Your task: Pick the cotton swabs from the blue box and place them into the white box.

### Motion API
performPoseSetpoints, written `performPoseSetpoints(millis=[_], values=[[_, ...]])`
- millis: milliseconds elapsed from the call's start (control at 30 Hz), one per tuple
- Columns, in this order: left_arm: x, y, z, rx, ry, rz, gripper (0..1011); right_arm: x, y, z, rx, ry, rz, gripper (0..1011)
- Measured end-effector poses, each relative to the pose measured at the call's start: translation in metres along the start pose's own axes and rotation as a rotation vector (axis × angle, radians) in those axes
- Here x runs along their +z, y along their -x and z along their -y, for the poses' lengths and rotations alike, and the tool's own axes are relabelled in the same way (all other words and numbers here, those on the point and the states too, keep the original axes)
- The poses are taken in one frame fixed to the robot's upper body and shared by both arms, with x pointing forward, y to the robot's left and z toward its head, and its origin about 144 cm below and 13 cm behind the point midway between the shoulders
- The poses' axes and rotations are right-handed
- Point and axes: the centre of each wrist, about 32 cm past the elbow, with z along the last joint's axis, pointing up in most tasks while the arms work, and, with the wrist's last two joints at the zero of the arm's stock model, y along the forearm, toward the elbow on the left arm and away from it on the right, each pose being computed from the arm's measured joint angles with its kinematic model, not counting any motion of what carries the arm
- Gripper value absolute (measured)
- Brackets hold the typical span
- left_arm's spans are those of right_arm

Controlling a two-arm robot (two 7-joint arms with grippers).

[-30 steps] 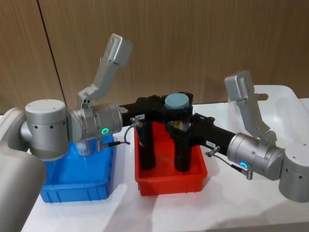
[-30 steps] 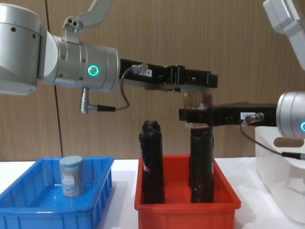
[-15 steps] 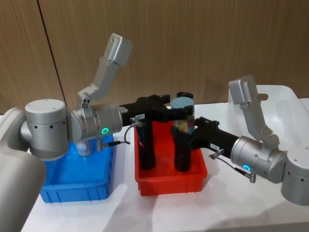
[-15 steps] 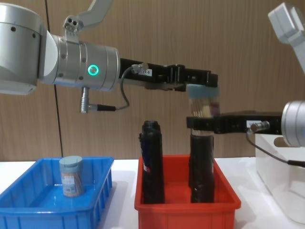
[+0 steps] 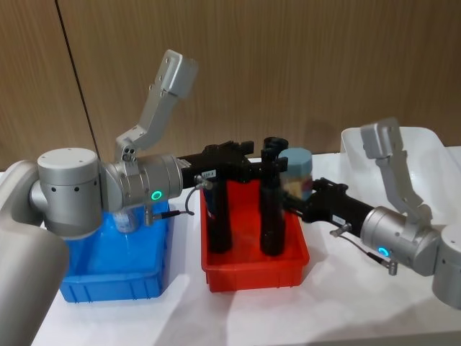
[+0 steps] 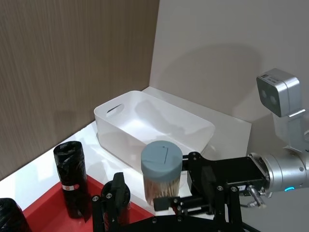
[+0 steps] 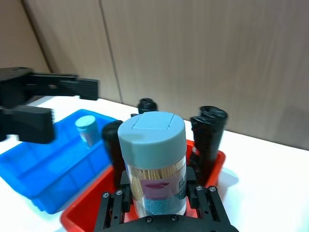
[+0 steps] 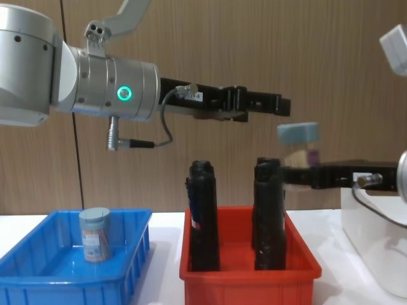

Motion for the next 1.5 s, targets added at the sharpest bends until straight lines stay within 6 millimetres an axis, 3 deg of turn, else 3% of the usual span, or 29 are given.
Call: performPoseSetpoints(millis=[1233, 1300, 1500], values=[[0.000, 0.000, 0.000, 0.000, 0.000, 0.000, 1000, -0.005, -0.084, 0.033, -0.332, 0.060, 0.031, 642], [0.000, 0.000, 0.000, 0.000, 0.000, 0.000, 1000, -0.006, -0.088, 0.033, -0.340, 0.067, 0.028, 659], [0.000, 0.000, 0.000, 0.000, 0.000, 0.000, 1000, -0.011, -0.101, 0.035, -0.367, 0.092, 0.014, 849]])
